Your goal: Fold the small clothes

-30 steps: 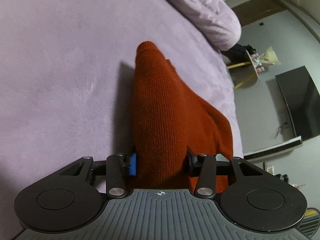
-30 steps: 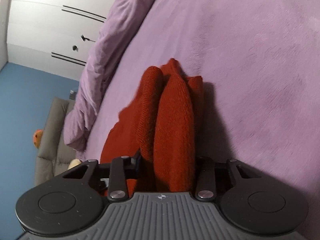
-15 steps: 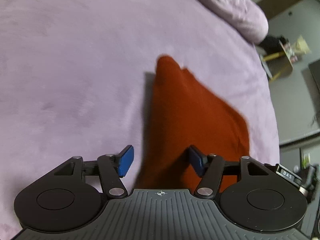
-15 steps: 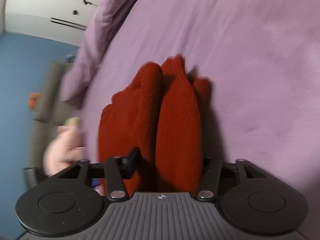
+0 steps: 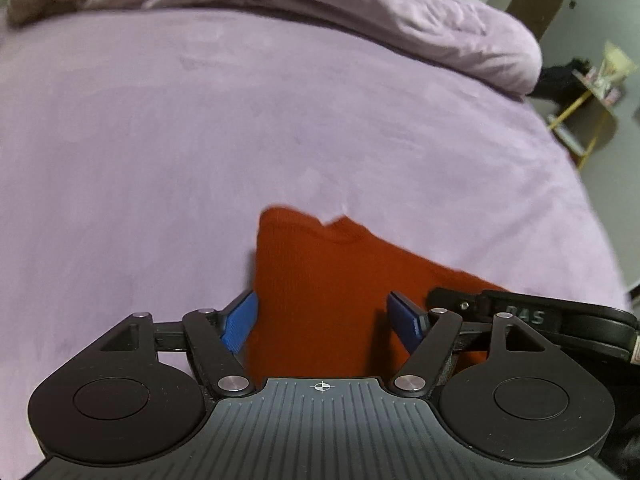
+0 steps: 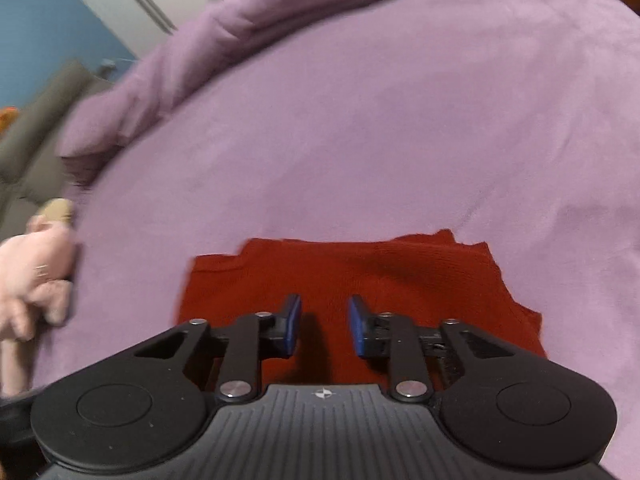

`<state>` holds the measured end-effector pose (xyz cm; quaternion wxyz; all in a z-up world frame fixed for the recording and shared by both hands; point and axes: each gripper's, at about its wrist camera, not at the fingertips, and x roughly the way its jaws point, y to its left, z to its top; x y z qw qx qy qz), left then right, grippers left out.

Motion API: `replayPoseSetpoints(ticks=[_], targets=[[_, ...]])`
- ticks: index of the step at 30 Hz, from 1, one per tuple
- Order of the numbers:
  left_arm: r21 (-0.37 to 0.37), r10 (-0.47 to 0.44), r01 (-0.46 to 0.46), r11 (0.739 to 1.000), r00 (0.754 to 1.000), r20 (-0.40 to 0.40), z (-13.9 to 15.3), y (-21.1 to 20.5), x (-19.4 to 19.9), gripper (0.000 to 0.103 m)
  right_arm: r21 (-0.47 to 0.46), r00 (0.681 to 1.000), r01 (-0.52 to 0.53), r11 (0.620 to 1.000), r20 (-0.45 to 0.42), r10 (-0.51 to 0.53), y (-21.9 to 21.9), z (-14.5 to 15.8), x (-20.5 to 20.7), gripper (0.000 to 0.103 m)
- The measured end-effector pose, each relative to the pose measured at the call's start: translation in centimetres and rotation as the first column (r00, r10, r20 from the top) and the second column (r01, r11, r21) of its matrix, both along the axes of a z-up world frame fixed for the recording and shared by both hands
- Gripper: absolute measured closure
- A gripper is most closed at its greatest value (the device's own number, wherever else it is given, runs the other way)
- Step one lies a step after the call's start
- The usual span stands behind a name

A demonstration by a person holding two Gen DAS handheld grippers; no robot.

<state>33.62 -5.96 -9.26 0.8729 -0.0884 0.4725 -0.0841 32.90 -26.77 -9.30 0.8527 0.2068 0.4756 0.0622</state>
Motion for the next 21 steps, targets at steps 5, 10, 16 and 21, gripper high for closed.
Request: replayPoseSetpoints(ticks=[5,10,16,21], targets=[[0.072,-0.013,0.015,0.997,1.000,-0.026,-3.3,-1.2,2.9,0.012,-0.054,0.998,0.060,0.997,-0.005,-0.060,-0.1,-2.3,2.3,0.094],[0.068,0.000,0.002,0.998,1.000,-0.020,-5.0,-1.6,4.8,0.003,-0.076,0.996,0.065,0.995,0.065,-0.060,-0.6,-3.9,3.2,0.096],[0.039,0.023,-0.023,0.999,1.000,-0.012,-4.7,-0.8,4.1,0.002,-0.100,0.987,0.078,0.992,0.145,-0.063,-0.3,-4.6,2.6,0.095],[-0.071,0.010,-0.006,0.997,0.999,0.044,-2.7,2.1,-2.2,0.007,-0.040,0.986,0.017,0.999,0.168,-0.010,-1.2,-1.5,-2.0,0.082]])
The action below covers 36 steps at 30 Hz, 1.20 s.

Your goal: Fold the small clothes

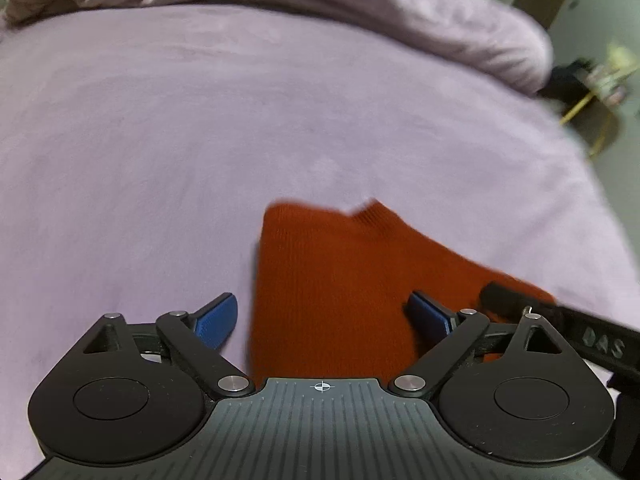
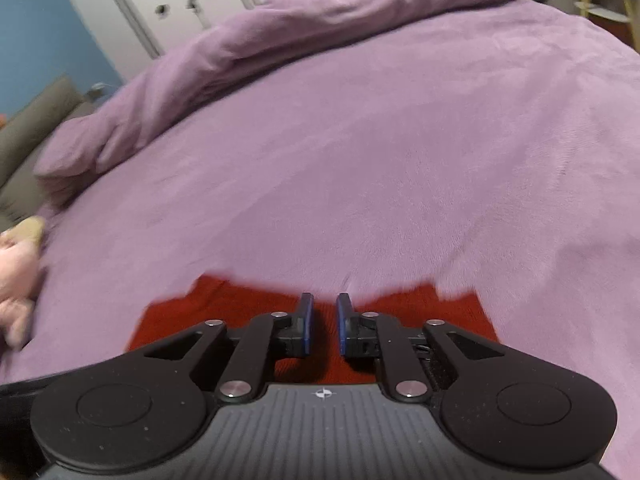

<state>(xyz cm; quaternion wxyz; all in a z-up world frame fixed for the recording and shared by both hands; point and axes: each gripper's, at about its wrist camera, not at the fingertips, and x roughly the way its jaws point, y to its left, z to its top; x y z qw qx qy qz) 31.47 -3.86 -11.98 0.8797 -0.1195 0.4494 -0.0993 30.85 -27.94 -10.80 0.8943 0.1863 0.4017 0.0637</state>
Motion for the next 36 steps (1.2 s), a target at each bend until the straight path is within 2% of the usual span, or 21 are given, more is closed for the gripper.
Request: replayPoseSetpoints(ticks=[4,7,9,10,13,15,17,19,20,22,23,24,25,26,27,28,29,30,32,34,36], targets=[[-0.103,0.061,-0.060,0.993,0.998,0.013,0.4,4.0,-8.3,0.007,-0.022,0.993,-0.083,0.996,0.088,0.085,-1.0,1.9,-9.3,0.079],[-0.181,0.095,-0.100,0.978,0.995,-0.034,0.4,6.4,-13.9,0.010,0.009,0.996,-0.061,0.998,0.061,0.060,-2.9,1.7,-15.5,0.059],[-0.236,0.101,-0.121,0.964,0.990,-0.094,0.1,7.3,-16.4,0.012,0.029,1.000,-0.021,0.999,0.015,0.021,-4.5,1.3,-19.1,0.059],[-0.299,0.090,-0.122,0.946,0.989,-0.118,-0.3,7.6,-17.2,0.012,0.058,1.000,0.011,0.998,0.004,-0.011,-5.3,1.2,-20.5,0.056],[-0.491,0.073,-0.166,0.855,0.976,-0.203,-1.7,8.3,-17.4,0.015,0.234,0.998,0.054,0.971,-0.048,-0.044,-7.0,0.3,-21.4,0.055],[-0.590,0.067,-0.192,0.784,0.971,-0.227,-2.5,8.3,-17.0,0.016,0.409,0.993,0.101,0.907,-0.101,-0.065,-7.8,-1.1,-21.0,0.055],[-0.646,0.092,-0.241,0.724,0.962,-0.256,-2.9,8.2,-16.5,0.017,0.504,0.990,0.124,0.855,-0.124,-0.070,-7.6,-2.4,-20.5,0.057],[-0.672,0.115,-0.270,0.690,0.957,-0.267,-3.3,8.2,-15.9,0.017,0.534,0.981,0.177,0.827,-0.162,-0.105,-7.3,-3.3,-19.6,0.078],[-0.673,0.132,-0.298,0.676,0.949,-0.288,-3.5,8.2,-15.6,0.017,0.541,0.972,0.219,0.812,-0.192,-0.134,-7.4,-3.8,-19.2,0.082],[-0.709,0.155,-0.342,0.616,0.936,-0.317,-4.0,8.1,-15.3,0.017,0.570,0.957,0.278,0.774,-0.235,-0.170,-6.1,-4.5,-18.6,0.086],[-0.727,0.165,-0.362,0.583,0.929,-0.330,-4.4,8.2,-15.4,0.017,0.598,0.955,0.285,0.749,-0.240,-0.173,-5.9,-4.6,-18.4,0.088],[-0.743,0.175,-0.382,0.549,0.922,-0.345,-4.8,8.3,-15.5,0.017,0.671,0.959,0.279,0.687,-0.236,-0.158,-6.0,-4.8,-18.7,0.092],[-0.752,0.190,-0.408,0.518,0.912,-0.364,-5.2,8.4,-15.5,0.019,0.763,0.963,0.269,0.587,-0.233,-0.139,-6.4,-5.5,-19.0,0.093],[-0.755,0.198,-0.421,0.502,0.907,-0.373,-5.5,8.4,-15.2,0.022,0.850,0.964,0.268,0.454,-0.235,-0.128,-6.7,-6.4,-19.3,0.093],[-0.749,0.208,-0.435,0.500,0.900,-0.384,-5.7,8.5,-15.1,0.031,0.900,0.962,0.272,0.341,-0.240,-0.132,-7.0,-7.2,-19.6,0.094],[-0.740,0.212,-0.439,0.510,0.898,-0.387,-5.9,8.6,-15.0,0.040,0.906,0.958,0.281,0.318,-0.244,-0.151,-7.3,-7.4,-19.8,0.094],[-0.728,0.212,-0.435,0.529,0.899,-0.383,-5.8,8.7,-14.9,0.044,0.891,0.956,0.287,0.352,-0.243,-0.165,-7.5,-7.3,-19.9,0.094],[-0.713,0.214,-0.432,0.552,0.900,-0.380,-5.7,8.9,-14.9,0.053,0.860,0.953,0.300,0.411,-0.251,-0.171,-7.7,-7.2,-19.9,0.094],[-0.672,0.219,-0.417,0.612,0.906,-0.363,-5.3,9.4,-15.1,0.060,0.799,0.944,0.330,0.502,-0.275,-0.182,-7.6,-7.0,-20.0,0.094],[-0.633,0.217,-0.394,0.666,0.915,-0.340,-4.7,9.5,-15.1,0.065,0.682,0.938,0.344,0.645,-0.285,-0.198,-6.9,-6.3,-19.7,0.094],[-0.603,0.215,-0.378,0.702,0.921,-0.326,-4.0,9.6,-15.3,0.066,0.505,0.959,0.270,0.820,-0.216,-0.183,-5.4,-4.6,-19.1,0.094]])
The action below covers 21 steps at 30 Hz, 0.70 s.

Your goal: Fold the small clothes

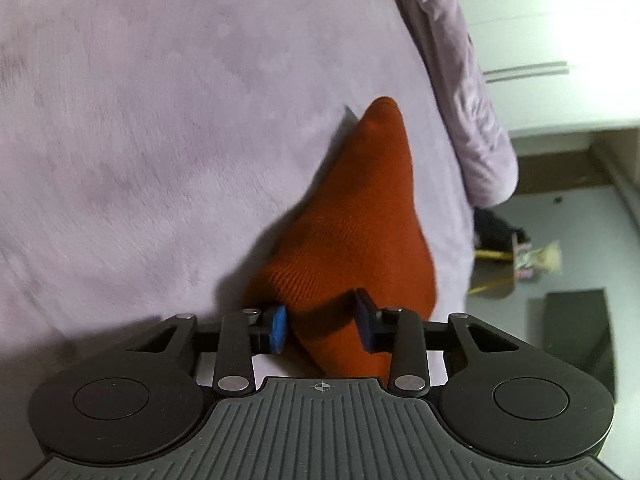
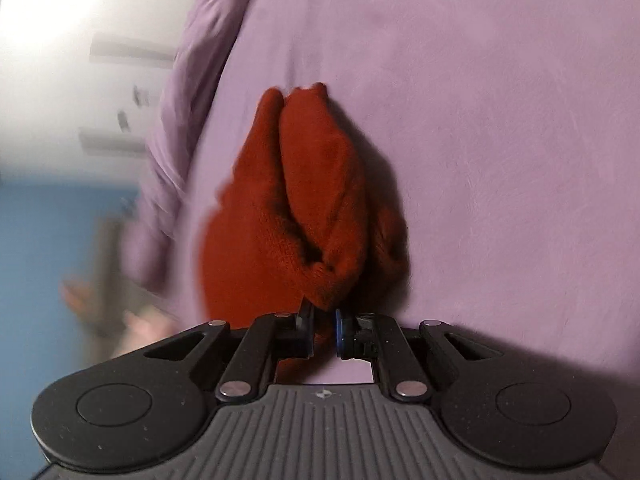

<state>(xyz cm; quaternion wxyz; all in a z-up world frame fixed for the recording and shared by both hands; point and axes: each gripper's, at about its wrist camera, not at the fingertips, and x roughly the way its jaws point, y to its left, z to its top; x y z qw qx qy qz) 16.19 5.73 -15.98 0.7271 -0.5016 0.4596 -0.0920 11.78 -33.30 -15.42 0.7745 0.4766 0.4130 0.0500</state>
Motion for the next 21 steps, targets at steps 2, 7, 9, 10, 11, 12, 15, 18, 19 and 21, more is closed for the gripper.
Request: replayPoseSetpoints(ticks=[2,7,9,10,11,12,15,18,19,21], targets=[[0.071,-0.027,0.025,0.997,0.999,0.027,0.9,-0.3,0.0,0.066,-0.203,0.996,-0.068,0.977,0.043,0.078,2.0,2.1,0.2,0.094],[0.212,-0.097,0.086,0.974,0.994,0.044,2.0,-0.8,-0.3,0.068,-0.402,0.974,-0.136,0.906,0.111,0.196,3.7,4.7,-0.1,0.085],[0.271,-0.156,0.135,0.953,0.986,0.057,3.1,-1.0,-0.7,0.067,-0.452,0.971,-0.140,0.881,0.111,0.212,3.5,5.6,-0.5,0.080],[0.328,-0.201,0.170,0.929,0.978,0.061,4.0,-1.2,-0.8,0.055,-0.461,0.970,-0.123,0.879,0.132,0.205,3.1,6.3,-0.9,0.076],[0.380,-0.226,0.183,0.907,0.971,0.073,4.7,-1.3,-1.1,0.049,-0.481,0.968,-0.102,0.871,0.153,0.198,2.7,6.9,-1.3,0.073],[0.438,-0.240,0.172,0.882,0.965,0.104,5.8,-1.4,-1.5,0.041,-0.512,0.965,-0.071,0.856,0.183,0.190,2.6,7.9,-1.6,0.064],[0.540,-0.281,0.142,0.830,0.942,0.183,8.2,-2.2,-1.5,0.028,-0.572,0.942,-0.054,0.818,0.241,0.231,2.9,9.1,-1.0,0.048],[0.597,-0.316,0.154,0.788,0.932,0.176,8.9,-3.5,-0.6,0.026,-0.603,0.939,-0.148,0.784,0.164,0.303,4.3,8.1,2.5,0.053],[0.618,-0.322,0.162,0.770,0.934,0.157,8.8,-4.0,-0.3,0.026,-0.605,0.942,-0.179,0.776,0.122,0.312,4.5,7.7,2.9,0.075],[0.651,-0.336,0.171,0.740,0.932,0.138,8.7,-4.8,0.0,0.026,-0.571,0.937,-0.227,0.789,0.091,0.336,5.3,6.3,4.4,0.093]])
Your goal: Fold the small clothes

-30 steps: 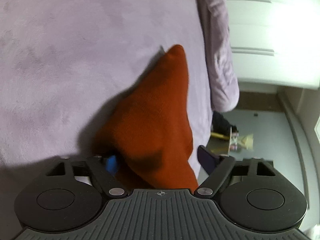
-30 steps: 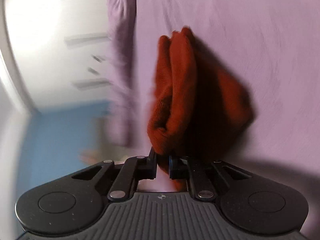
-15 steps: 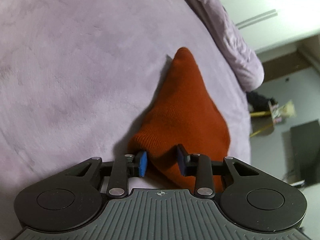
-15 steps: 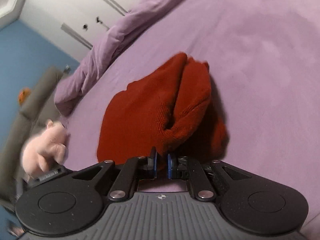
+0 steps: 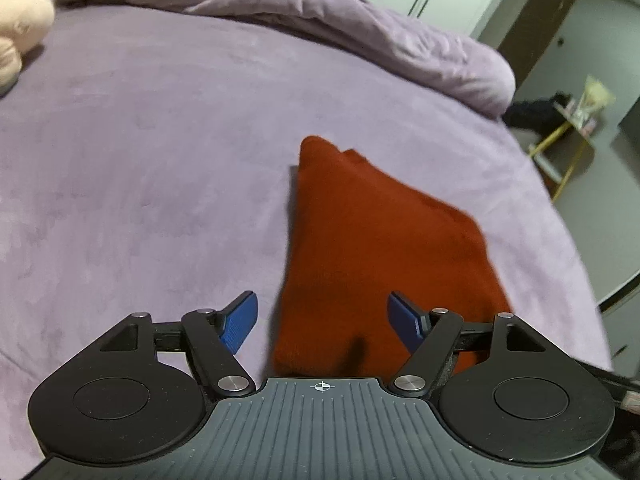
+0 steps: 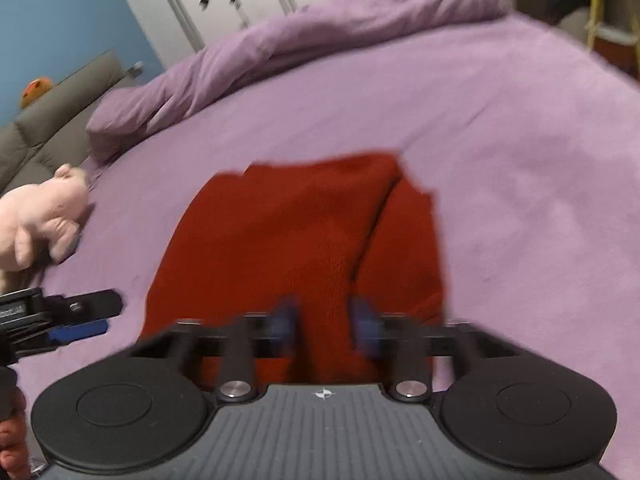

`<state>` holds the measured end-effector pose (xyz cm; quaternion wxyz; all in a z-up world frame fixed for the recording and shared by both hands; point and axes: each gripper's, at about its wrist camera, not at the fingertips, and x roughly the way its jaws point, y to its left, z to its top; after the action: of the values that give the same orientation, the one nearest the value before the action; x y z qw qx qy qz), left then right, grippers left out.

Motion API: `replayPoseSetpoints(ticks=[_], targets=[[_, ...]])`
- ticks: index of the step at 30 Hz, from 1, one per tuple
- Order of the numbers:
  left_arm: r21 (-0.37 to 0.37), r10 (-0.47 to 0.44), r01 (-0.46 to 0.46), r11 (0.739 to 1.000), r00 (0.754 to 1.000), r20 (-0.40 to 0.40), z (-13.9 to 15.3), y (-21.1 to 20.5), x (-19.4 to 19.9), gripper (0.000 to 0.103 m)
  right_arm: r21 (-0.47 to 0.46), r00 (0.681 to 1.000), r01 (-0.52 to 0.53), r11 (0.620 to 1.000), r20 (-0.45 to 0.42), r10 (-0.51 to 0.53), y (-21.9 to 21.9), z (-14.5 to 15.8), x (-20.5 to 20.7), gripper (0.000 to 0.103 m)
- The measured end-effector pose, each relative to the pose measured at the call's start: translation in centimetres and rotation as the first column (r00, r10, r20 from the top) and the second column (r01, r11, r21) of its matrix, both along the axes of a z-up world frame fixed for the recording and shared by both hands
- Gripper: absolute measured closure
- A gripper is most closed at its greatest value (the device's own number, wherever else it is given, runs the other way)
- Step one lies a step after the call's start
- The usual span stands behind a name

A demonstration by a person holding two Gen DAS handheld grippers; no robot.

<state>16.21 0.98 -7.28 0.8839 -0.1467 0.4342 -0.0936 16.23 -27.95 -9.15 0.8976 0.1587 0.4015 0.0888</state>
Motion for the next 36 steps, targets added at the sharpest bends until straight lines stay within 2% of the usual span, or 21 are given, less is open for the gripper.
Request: replayPoseSetpoints(ticks=[1,3,4,6,8,13,14,15,18,20,22,24,27,30,32,36], targets=[[0.019,-0.003,0.003,1.000,1.000,0.000,-0.1,-0.3,0.1,0.026,0.002,1.000,0.004,1.000,0.011,-0.004,0.1,-0.2,-0.1,0.095],[0.061,-0.007,0.007,0.998,1.000,-0.004,-0.7,-1.0,0.1,0.026,0.035,0.995,0.001,0.999,0.095,-0.004,-0.2,0.3,-1.1,0.096],[0.088,-0.008,0.010,0.996,1.000,-0.015,-1.1,-1.3,0.2,0.026,0.018,0.994,0.016,1.000,0.109,-0.018,-0.5,0.4,-1.6,0.096],[0.117,-0.017,0.021,0.993,0.999,-0.037,-2.1,-1.8,0.6,0.025,0.000,0.996,0.057,0.998,0.063,-0.057,-1.5,-0.5,-1.5,0.096],[0.111,-0.028,0.034,0.993,0.998,-0.052,-2.9,-1.9,0.7,0.025,0.016,0.996,0.086,0.996,0.008,-0.086,-2.3,-2.2,-0.9,0.095],[0.105,-0.033,0.041,0.994,0.996,-0.078,-3.2,-1.5,0.5,0.024,0.040,0.996,0.082,0.996,0.040,-0.084,-3.1,-2.9,-1.1,0.095],[0.104,-0.031,0.040,0.994,0.996,-0.079,-3.0,-1.4,0.5,0.024,0.049,0.996,0.080,0.996,0.040,-0.082,-3.2,-2.8,-1.2,0.093],[0.104,-0.031,0.039,0.994,0.997,-0.076,-2.8,-1.5,0.5,0.024,0.048,0.996,0.080,0.996,0.039,-0.082,-3.2,-2.4,-1.4,0.088],[0.134,-0.019,0.025,0.991,0.999,-0.043,-1.7,-1.9,0.3,0.025,-0.005,0.991,0.115,0.993,0.071,-0.114,-2.8,-0.5,-1.9,0.080],[0.154,-0.028,0.028,0.988,1.000,-0.002,-1.2,-2.4,0.4,0.025,-0.070,0.981,0.139,0.988,0.143,-0.128,-1.9,1.0,-2.1,0.080],[0.182,-0.044,0.041,0.982,0.999,0.013,-1.0,-3.2,0.9,0.025,-0.106,0.980,0.106,0.989,0.181,-0.086,-0.8,1.6,-1.6,0.080],[0.214,-0.050,0.044,0.976,0.999,0.022,-1.0,-3.8,1.6,0.023,-0.142,0.985,0.050,0.989,0.168,-0.026,0.8,1.5,-0.3,0.080],[0.258,-0.056,0.050,0.965,0.998,0.014,-2.1,-4.3,2.6,0.013,-0.208,0.989,0.012,0.978,0.147,0.019,2.4,-0.1,1.4,0.080],[0.258,-0.067,0.059,0.964,0.998,0.022,-3.0,-4.2,2.9,0.008,-0.309,0.990,0.012,0.951,0.137,0.032,2.8,-2.2,2.3,0.075],[0.255,-0.073,0.061,0.965,0.996,0.040,-3.7,-4.0,2.8,0.004,-0.307,0.983,-0.001,0.952,0.175,0.057,2.4,-2.9,1.9,0.075],[0.181,-0.047,0.041,0.983,0.999,0.026,-4.3,-2.8,2.4,0.002,-0.387,0.968,-0.034,0.922,0.217,0.127,3.0,-3.3,1.1,0.074]])
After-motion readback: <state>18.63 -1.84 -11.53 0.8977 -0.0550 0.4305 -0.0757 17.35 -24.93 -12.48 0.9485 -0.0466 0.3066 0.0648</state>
